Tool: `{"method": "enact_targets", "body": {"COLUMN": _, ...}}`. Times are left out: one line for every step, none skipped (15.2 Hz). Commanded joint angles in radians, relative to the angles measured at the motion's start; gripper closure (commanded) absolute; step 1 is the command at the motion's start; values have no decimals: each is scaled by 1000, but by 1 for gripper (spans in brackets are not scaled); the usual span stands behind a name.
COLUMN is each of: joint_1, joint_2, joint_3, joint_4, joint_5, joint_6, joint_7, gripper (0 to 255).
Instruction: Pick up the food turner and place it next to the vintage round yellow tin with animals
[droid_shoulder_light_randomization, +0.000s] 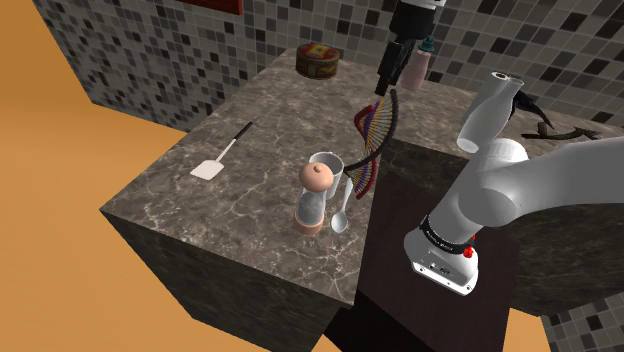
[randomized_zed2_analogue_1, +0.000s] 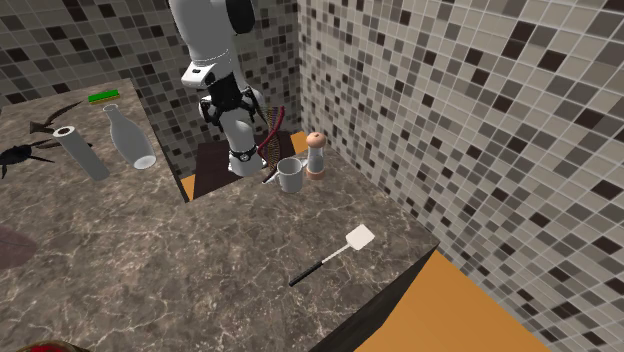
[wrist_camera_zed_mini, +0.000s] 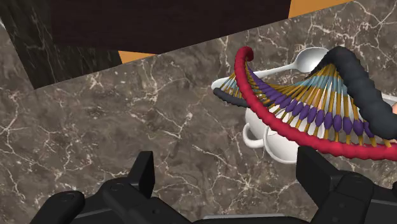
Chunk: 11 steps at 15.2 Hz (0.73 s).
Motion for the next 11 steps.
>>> {"method": "enact_targets", "body": {"joint_1": 0, "joint_2": 0, "joint_3": 0, "joint_4": 0, "joint_5": 0, "joint_6": 0, "joint_7": 0, "gripper": 0}}
{"method": "enact_targets", "body": {"joint_1": -4, "joint_2": 7, "joint_3": 29, "joint_4": -11, "joint_5": 18, "joint_6": 23, "joint_7": 51, "gripper": 0}}
{"method": "enact_targets", "body": {"joint_1": -8, "joint_2": 16, "joint_3": 59, "joint_4": -20, "joint_5": 35, "joint_6": 47, "joint_7": 101, "gripper": 0}}
{"method": "enact_targets", "body": {"joint_1": -13, "joint_2": 28, "joint_3": 88, "joint_4": -26, "joint_5": 52, "joint_6": 71, "joint_7": 151, "gripper": 0}}
{"method": "enact_targets", "body": {"joint_1": -17, "joint_2": 43, "joint_3": 117, "joint_4": -31, "joint_5": 68, "joint_6": 95, "joint_7": 201, "gripper": 0}}
{"method": "enact_targets", "body": {"joint_1": -22, "joint_2": 59, "joint_3": 147, "joint_4": -34, "joint_5": 83, "joint_6": 120, "joint_7": 251, "gripper": 0}}
{"method": "enact_targets", "body": {"joint_1": -27, "joint_2": 78, "joint_3": 176, "joint_4": -34, "joint_5": 97, "joint_6": 146, "joint_7": 301, "gripper": 0}}
{"method": "enact_targets", "body": {"joint_1": -33, "joint_2": 100, "joint_3": 205, "joint_4": -32, "joint_5": 109, "joint_6": 171, "joint_7": 350, "gripper": 0}}
{"method": "enact_targets", "body": {"joint_1": -40, "joint_2": 123, "joint_3": 234, "joint_4": -28, "joint_5": 120, "joint_6": 196, "joint_7": 400, "gripper": 0}}
{"method": "enact_targets", "body": {"joint_1": -46, "joint_2": 149, "joint_3": 262, "joint_4": -23, "joint_5": 129, "joint_6": 222, "joint_7": 449, "gripper": 0}}
{"method": "enact_targets", "body": {"joint_1": -54, "joint_2": 177, "joint_3": 290, "joint_4": -15, "joint_5": 136, "joint_6": 247, "joint_7": 499, "gripper": 0}}
